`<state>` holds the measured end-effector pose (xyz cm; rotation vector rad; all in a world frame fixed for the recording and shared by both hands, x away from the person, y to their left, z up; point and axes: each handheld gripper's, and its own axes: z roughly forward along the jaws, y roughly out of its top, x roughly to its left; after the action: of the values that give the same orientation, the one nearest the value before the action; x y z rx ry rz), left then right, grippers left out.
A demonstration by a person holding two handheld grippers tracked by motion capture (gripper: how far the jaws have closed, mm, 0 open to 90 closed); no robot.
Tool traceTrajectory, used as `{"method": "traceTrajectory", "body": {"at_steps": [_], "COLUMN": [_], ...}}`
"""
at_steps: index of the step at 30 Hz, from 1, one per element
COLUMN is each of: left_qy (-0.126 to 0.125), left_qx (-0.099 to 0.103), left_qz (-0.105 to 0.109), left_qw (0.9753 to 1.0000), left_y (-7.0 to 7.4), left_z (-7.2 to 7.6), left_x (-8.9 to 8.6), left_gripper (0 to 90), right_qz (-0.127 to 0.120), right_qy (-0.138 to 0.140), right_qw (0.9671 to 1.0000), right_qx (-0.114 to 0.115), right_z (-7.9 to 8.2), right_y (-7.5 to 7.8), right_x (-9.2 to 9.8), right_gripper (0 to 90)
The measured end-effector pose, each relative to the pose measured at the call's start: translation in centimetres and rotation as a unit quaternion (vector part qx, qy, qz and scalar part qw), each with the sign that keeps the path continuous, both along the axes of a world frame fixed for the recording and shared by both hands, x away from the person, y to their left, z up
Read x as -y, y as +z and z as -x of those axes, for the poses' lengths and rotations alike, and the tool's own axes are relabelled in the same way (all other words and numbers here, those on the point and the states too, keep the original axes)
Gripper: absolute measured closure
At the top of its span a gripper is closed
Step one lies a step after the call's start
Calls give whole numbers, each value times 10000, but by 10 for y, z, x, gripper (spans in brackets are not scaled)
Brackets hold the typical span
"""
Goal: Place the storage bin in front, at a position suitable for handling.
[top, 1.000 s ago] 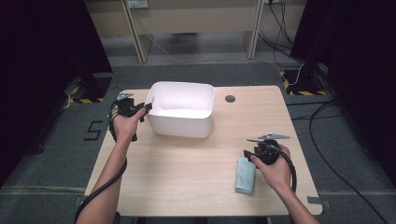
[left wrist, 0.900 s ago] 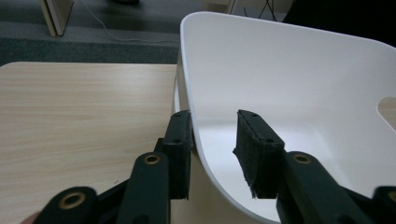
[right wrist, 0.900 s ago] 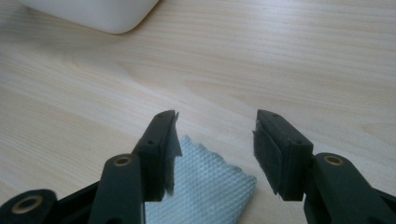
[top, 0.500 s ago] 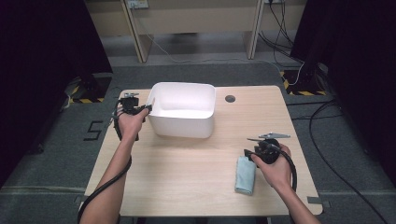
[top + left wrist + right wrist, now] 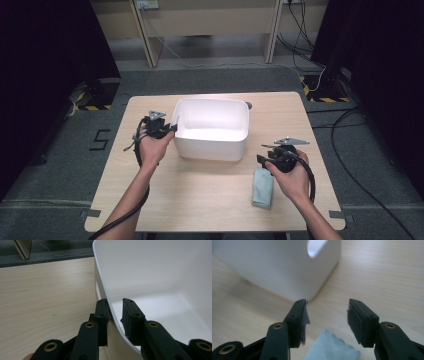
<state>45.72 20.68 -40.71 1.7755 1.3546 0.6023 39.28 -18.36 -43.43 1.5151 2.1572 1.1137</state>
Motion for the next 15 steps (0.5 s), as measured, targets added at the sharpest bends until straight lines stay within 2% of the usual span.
{"method": "traceTrajectory", "body": {"at_steps": [2, 3, 4, 5, 6, 8, 11, 12, 15], "left_qy": [-72, -72, -114, -114, -143, -155, -159, -171, -192], "left_qx": [20, 20, 40, 40, 37, 92, 99, 123, 147], "left_qz": [-17, -17, -80, -80, -58, -101, -98, -128, -138], "left_qw": [10000, 10000, 9999, 9999, 9999, 9998, 9998, 9997, 9996], "left_y": [0, 0, 0, 0, 0, 0, 0, 0, 0], "left_z": [10, 10, 17, 17, 20, 29, 33, 38, 42], "left_x": [9, 9, 15, 15, 17, 22, 24, 26, 28], "left_gripper": [731, 729, 725, 718, 712, 705, 698, 696, 691], "right_qz": [-130, -130, -243, -243, -345, -392, -481, -565, -620], "right_qy": [-12, -12, -64, -64, -136, -231, -300, -400, -419], "right_qw": [9997, 9997, 9991, 9991, 9981, 9971, 9963, 9950, 9945], "right_qx": [212, 212, 353, 353, 483, 609, 639, 724, 739], "right_z": [-4, -4, -6, -6, -8, -9, -11, -12, -14], "right_y": [15, 15, 26, 26, 36, 44, 51, 59, 63], "right_x": [-4, -4, -5, -5, -4, -3, -1, 1, 0], "right_gripper": [504, 504, 508, 508, 520, 522, 526, 528, 522]}}
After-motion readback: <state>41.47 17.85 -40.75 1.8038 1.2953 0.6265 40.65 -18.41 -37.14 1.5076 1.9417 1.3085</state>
